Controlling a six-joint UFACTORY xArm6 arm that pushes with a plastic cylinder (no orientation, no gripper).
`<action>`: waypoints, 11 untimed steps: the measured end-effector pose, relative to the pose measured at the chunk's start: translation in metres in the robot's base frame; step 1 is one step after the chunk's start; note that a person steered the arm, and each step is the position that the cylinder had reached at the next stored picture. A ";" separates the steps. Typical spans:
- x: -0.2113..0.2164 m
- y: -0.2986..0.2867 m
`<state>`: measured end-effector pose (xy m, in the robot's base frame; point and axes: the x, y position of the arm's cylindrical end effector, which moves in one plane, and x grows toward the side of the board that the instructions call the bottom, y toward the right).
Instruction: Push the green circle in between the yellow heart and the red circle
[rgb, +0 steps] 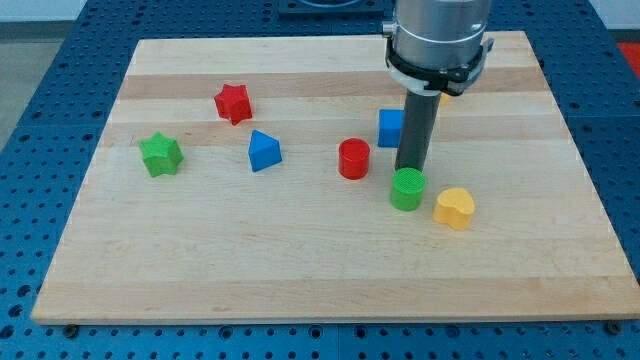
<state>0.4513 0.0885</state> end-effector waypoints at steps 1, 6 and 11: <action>0.000 0.000; -0.001 0.039; 0.067 -0.026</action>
<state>0.5187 0.0625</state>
